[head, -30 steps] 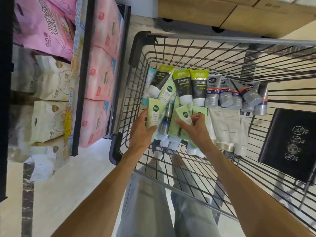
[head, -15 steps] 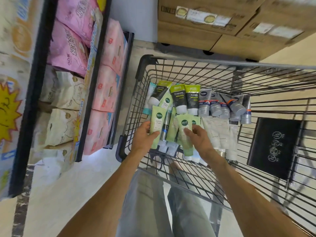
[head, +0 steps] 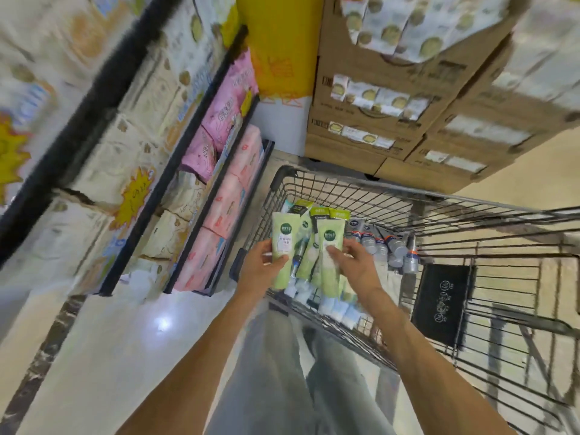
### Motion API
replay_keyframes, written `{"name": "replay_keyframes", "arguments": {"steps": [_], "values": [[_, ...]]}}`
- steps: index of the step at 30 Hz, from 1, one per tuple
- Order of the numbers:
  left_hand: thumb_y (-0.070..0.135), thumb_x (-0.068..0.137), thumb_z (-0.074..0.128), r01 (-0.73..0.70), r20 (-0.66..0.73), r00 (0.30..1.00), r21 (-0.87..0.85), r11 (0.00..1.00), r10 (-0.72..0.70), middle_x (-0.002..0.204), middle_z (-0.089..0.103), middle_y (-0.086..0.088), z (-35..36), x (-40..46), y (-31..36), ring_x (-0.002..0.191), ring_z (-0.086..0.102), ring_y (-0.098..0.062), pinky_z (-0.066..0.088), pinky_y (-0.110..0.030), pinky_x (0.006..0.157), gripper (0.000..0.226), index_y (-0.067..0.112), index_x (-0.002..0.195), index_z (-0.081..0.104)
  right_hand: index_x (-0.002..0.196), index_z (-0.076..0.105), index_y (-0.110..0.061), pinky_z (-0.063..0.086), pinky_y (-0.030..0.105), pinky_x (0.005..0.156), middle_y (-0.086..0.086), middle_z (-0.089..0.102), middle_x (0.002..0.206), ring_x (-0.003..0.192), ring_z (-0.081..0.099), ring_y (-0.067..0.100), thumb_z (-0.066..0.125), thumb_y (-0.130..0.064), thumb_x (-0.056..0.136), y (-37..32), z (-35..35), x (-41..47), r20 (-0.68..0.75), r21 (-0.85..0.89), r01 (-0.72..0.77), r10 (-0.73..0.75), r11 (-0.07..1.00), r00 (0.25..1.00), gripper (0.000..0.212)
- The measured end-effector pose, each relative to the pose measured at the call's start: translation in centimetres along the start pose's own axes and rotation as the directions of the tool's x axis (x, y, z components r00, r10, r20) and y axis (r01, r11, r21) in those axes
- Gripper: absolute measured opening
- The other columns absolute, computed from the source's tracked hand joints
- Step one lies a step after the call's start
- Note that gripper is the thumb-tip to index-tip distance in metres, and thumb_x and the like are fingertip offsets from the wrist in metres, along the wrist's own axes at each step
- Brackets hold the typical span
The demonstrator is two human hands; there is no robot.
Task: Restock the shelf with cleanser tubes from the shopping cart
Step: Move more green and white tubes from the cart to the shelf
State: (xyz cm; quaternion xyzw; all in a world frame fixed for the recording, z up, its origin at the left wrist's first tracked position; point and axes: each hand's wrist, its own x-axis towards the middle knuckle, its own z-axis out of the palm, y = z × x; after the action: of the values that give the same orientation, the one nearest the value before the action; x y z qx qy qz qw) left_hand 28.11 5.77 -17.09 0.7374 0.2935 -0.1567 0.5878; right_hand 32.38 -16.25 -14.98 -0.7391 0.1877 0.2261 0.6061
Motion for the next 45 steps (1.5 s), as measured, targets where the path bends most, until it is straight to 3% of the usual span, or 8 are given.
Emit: {"name": "replay_keyframes", "arguments": {"steps": [6,10,14,19,26,30,33,45], "values": [[0.010,0.093,0.076,-0.064,-0.177,0.984,-0.155,0.986,0.036,0.109,0.075,0.006,0.1,-8.2,1.4,0.103,0.073,-0.017,0.059,-0.048,0.095,0.030,0.029,0.114,0.067,0.110,0.069,-0.022,0.055,0.018,0.064,-0.005,0.072,0.101,0.077,0.069,0.001,0.074,-0.025,0.094,-2.7,-0.6,-3.9,0.179,-0.057,0.145,-0.132,0.988,0.975,0.017],[0.025,0.088,0.080,-0.102,-0.316,0.948,-0.239,0.966,0.022,0.110,0.077,0.004,-0.8,-14.0,0.3,0.102,0.074,-0.016,0.058,-0.050,0.097,0.029,0.022,0.116,0.071,0.110,0.068,-0.020,0.057,0.019,0.069,-0.001,0.073,0.098,0.088,0.072,0.017,0.076,-0.025,0.093,-4.1,1.2,-6.8,0.371,-0.128,0.214,-0.153,0.968,0.916,0.021],[0.033,0.082,0.078,-0.168,-0.493,0.870,-0.319,0.933,-0.012,0.107,0.077,0.012,-3.0,-20.5,-2.1,0.103,0.074,-0.020,0.058,-0.046,0.096,0.025,0.039,0.105,0.069,0.108,0.071,-0.016,0.054,0.015,0.065,0.000,0.075,0.095,0.087,0.073,0.016,0.076,-0.020,0.093,-5.2,4.7,-10.3,0.544,-0.182,0.333,-0.187,0.925,0.818,0.016],[0.023,0.086,0.083,-0.233,-0.687,0.717,-0.392,0.890,-0.115,0.107,0.077,0.007,-5.7,-29.0,-7.0,0.099,0.074,-0.017,0.059,-0.036,0.086,0.028,0.030,0.108,0.069,0.110,0.074,-0.014,0.058,0.040,0.082,0.004,0.078,0.096,0.087,0.073,0.021,0.076,-0.018,0.093,-4.8,10.7,-16.5,0.745,-0.227,0.470,-0.159,0.853,0.648,0.018],[0.015,0.090,0.081,-0.311,-0.843,0.468,-0.439,0.843,-0.267,0.109,0.077,0.006,-7.5,-42.3,-16.0,0.095,0.074,-0.013,0.059,-0.027,0.080,0.028,0.022,0.115,0.070,0.104,0.069,-0.015,0.048,0.008,0.061,-0.003,0.068,0.088,0.077,0.065,0.012,0.075,-0.016,0.093,-0.9,18.5,-29.7,0.927,-0.177,0.598,-0.072,0.782,0.369,0.012],[0.015,0.091,0.079,-0.351,-0.885,0.329,-0.438,0.827,-0.329,0.110,0.077,0.007,-7.5,-50.8,-21.2,0.096,0.074,-0.010,0.058,-0.021,0.078,0.028,0.021,0.117,0.069,0.112,0.070,-0.008,0.059,0.022,0.068,0.001,0.071,0.092,0.080,0.073,0.015,0.075,-0.017,0.093,3.5,22.0,-38.0,0.968,-0.183,0.624,0.030,0.759,0.248,0.021],[0.015,0.092,0.078,-0.380,-0.898,0.236,-0.436,0.816,-0.371,0.110,0.076,0.009,-7.0,-57.6,-25.2,0.093,0.072,-0.004,0.055,-0.016,0.076,0.026,0.021,0.116,0.070,0.111,0.072,-0.018,0.064,0.045,0.082,0.007,0.074,0.105,0.095,0.074,0.029,0.075,-0.020,0.093,7.4,23.9,-44.9,0.985,-0.166,0.637,0.092,0.753,0.147,0.018],[0.016,0.092,0.078,-0.453,-0.768,-0.193,-0.482,0.750,-0.610,0.113,0.076,0.010,-2.7,-82.0,-40.8,0.094,0.072,-0.009,0.055,-0.016,0.076,0.031,0.018,0.122,0.069,0.111,0.072,-0.012,0.062,0.051,0.083,0.009,0.075,0.105,0.092,0.074,0.029,0.075,-0.017,0.093,24.3,29.1,-73.2,0.901,-0.027,0.752,0.342,0.658,-0.267,0.018]]}}
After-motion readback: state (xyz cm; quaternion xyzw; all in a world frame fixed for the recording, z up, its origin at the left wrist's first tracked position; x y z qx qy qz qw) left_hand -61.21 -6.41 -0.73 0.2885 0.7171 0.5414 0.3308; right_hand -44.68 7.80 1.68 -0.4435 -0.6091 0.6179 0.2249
